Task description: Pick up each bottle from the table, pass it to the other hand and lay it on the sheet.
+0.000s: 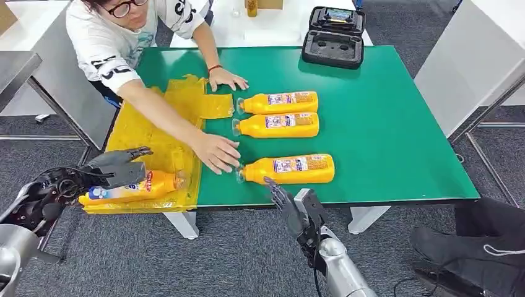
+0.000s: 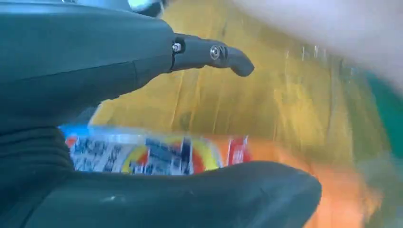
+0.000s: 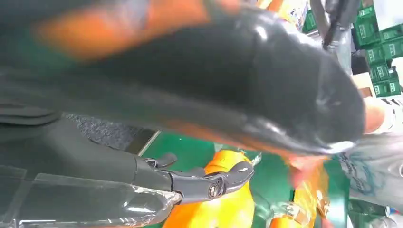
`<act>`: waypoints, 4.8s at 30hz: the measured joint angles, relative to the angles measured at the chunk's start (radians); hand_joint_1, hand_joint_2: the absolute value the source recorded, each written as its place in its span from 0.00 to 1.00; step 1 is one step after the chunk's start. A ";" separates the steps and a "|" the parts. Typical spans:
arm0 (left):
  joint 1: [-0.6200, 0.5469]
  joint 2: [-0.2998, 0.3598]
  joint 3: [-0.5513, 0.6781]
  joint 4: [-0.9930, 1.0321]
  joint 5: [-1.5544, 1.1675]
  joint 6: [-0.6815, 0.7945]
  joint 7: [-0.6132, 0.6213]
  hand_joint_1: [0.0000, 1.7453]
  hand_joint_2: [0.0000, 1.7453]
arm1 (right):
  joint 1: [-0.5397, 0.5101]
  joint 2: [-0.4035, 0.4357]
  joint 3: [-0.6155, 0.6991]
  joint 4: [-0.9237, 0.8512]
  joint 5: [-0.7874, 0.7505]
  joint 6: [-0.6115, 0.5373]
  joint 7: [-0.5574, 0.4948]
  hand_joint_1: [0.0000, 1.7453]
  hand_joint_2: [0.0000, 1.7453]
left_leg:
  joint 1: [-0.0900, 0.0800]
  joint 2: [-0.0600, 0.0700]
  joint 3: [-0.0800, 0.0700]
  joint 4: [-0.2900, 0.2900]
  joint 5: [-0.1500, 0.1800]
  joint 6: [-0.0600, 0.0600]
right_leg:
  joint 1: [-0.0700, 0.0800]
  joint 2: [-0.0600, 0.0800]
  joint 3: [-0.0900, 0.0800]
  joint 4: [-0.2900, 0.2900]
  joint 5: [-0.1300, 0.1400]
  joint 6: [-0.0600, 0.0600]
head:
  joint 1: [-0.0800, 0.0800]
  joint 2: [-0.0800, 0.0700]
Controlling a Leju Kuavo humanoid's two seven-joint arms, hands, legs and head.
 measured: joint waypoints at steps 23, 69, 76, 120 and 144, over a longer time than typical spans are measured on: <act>0.374 -0.398 0.386 -0.443 0.551 0.341 -0.243 0.00 1.00 | -0.063 -0.053 0.063 -0.214 0.149 -0.094 0.131 0.00 1.00 | -0.001 0.000 -0.001 0.000 0.000 0.000 | -0.001 0.000 0.000 0.000 0.000 0.000 | 0.000 0.000; 0.300 -0.433 0.395 -0.241 0.525 0.462 -0.285 0.00 1.00 | -0.778 -0.391 0.482 0.280 0.168 0.322 0.415 0.00 1.00 | -0.001 -0.001 -0.001 0.001 0.001 0.002 | -0.001 0.000 0.000 0.000 0.002 0.002 | 0.000 0.000; 0.289 -0.433 0.387 -0.219 0.534 0.463 -0.291 0.00 1.00 | -0.781 -0.385 0.531 0.300 0.147 0.320 0.406 0.00 1.00 | -0.001 -0.001 -0.001 0.001 0.001 0.002 | -0.001 -0.001 0.000 0.000 0.002 0.002 | -0.001 0.000; 0.267 -0.449 0.346 -0.120 0.552 0.495 -0.296 0.00 1.00 | -0.699 -0.219 0.713 0.417 0.235 0.111 0.390 0.00 1.00 | -0.001 -0.001 -0.001 0.001 0.001 0.002 | -0.001 0.000 0.000 0.000 0.002 0.002 | 0.000 0.000; 0.282 -0.452 0.346 -0.116 0.553 0.497 -0.285 0.00 1.00 | -0.675 -0.245 0.753 0.452 0.294 0.124 0.424 0.00 1.00 | -0.001 0.000 -0.001 0.001 0.001 0.002 | -0.001 0.000 0.000 0.000 0.002 0.002 | 0.000 0.000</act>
